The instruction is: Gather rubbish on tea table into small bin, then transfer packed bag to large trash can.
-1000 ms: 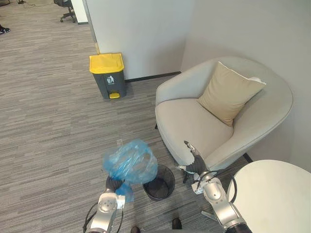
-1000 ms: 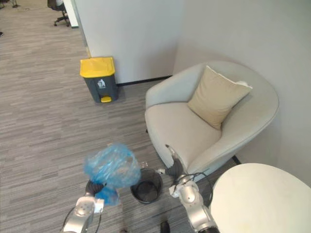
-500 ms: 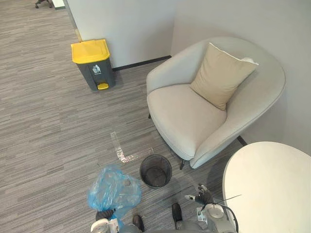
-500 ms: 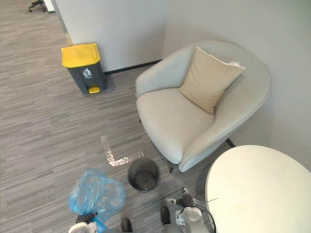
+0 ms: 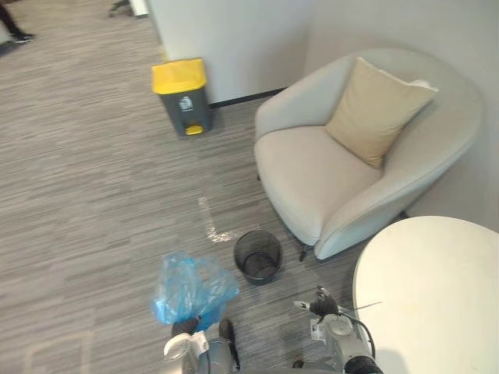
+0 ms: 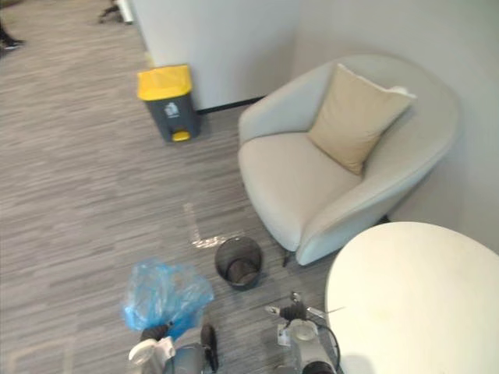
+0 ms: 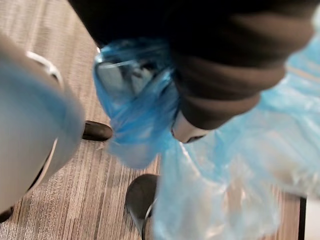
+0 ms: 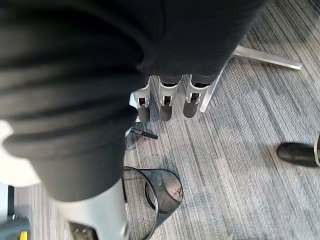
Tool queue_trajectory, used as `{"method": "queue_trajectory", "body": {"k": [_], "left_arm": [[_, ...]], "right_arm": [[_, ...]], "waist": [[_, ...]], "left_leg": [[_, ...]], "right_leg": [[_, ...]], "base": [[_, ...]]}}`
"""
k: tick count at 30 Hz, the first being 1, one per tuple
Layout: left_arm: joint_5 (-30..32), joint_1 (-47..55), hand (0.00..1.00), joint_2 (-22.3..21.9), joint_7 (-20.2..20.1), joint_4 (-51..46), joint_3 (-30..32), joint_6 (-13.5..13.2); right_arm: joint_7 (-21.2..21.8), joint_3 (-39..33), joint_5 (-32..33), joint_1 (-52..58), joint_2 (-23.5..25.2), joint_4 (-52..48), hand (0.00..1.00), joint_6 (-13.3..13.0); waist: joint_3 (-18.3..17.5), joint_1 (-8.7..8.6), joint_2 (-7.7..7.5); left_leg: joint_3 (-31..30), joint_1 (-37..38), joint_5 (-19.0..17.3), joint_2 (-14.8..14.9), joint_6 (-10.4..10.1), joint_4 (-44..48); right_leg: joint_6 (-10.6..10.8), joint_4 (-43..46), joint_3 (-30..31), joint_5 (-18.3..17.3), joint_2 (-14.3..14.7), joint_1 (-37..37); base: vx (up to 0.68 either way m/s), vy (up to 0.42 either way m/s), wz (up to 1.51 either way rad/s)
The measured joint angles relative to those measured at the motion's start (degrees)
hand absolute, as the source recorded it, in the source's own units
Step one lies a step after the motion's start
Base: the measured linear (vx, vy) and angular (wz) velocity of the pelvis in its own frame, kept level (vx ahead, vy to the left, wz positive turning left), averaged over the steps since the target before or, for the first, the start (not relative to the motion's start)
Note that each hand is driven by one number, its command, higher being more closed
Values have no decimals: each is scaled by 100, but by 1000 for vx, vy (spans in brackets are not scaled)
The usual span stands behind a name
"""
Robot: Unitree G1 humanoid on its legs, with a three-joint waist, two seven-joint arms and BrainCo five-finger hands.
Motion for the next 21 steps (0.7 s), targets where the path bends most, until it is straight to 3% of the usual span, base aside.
{"method": "queue_trajectory", "body": {"k": [3,6,7,8,11,18,21], "left_arm": [[11,16,100,1,-14,44,-46,9],[76,-44,100,2,-21,230,-79,13],[107,-71,100,2,-26,278,-88,16],[129,-91,100,104,-23,341,-101,14],[261,-37,100,351,-17,580,-217,17],[350,16,100,564,-19,912,-378,21],[336,79,100,601,-26,932,-352,14]], "right_arm": [[-7,-156,0,24,6,24,0,-10],[-6,-390,1,131,28,207,0,-11],[-8,-461,0,152,18,253,0,-11],[1,-539,4,185,125,377,0,9],[0,-596,3,332,274,426,0,27],[-2,-768,-5,244,184,690,0,30],[-1,-894,-15,177,209,704,0,29]], "waist": [[-30,-110,-75],[-74,-145,8],[-65,-141,-37],[-102,-128,-152],[-178,-157,-255],[-176,-164,-181],[-155,-146,-229]], "left_leg": [[280,177,-931,25,21,917],[645,603,-1400,102,-198,558],[674,669,-1382,30,-243,336],[690,810,-1174,-173,-191,-72],[712,1141,-858,-539,-47,-796],[515,1423,-494,-924,166,-1512],[320,1448,-547,-1068,274,-1571]], "right_leg": [[68,-87,-404,191,-250,-81],[265,-308,-720,443,-321,-73],[311,-358,-716,476,-327,-67],[337,-597,-631,642,-355,-42],[428,-1125,-466,986,-422,154],[498,-1413,-448,1126,-507,347],[657,-1141,-619,897,-714,336]], "base": [[-143,35,72],[-91,199,66],[-84,202,40],[-72,184,7],[-47,178,-7],[-12,109,15],[53,44,33]]}}
